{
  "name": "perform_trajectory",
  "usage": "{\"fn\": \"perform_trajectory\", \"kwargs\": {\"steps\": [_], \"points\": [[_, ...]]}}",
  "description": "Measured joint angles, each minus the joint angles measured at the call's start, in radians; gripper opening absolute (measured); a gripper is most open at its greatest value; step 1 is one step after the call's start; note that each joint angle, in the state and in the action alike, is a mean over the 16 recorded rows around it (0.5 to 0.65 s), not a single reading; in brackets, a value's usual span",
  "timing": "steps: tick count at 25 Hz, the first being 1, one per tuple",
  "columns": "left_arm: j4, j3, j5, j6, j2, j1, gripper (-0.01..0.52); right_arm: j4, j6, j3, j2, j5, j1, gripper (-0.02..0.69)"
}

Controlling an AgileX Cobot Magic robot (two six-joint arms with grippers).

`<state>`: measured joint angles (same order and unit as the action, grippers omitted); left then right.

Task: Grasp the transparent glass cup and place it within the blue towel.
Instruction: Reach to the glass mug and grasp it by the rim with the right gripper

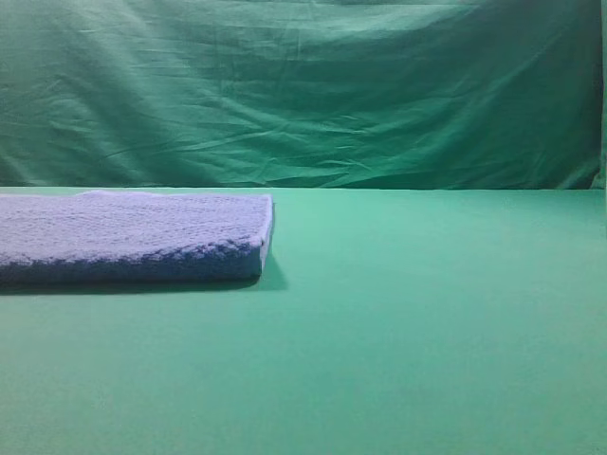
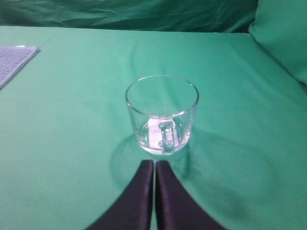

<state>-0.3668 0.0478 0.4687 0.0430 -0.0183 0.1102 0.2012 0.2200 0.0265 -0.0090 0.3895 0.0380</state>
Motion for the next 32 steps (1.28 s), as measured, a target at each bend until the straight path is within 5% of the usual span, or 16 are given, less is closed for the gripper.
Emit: {"fn": "perform_trajectory", "kwargs": {"steps": [32], "points": [[0.000, 0.000, 0.000, 0.000, 0.000, 0.000, 0.000, 0.001, 0.000, 0.000, 0.000, -0.077, 0.000, 0.000]]}}
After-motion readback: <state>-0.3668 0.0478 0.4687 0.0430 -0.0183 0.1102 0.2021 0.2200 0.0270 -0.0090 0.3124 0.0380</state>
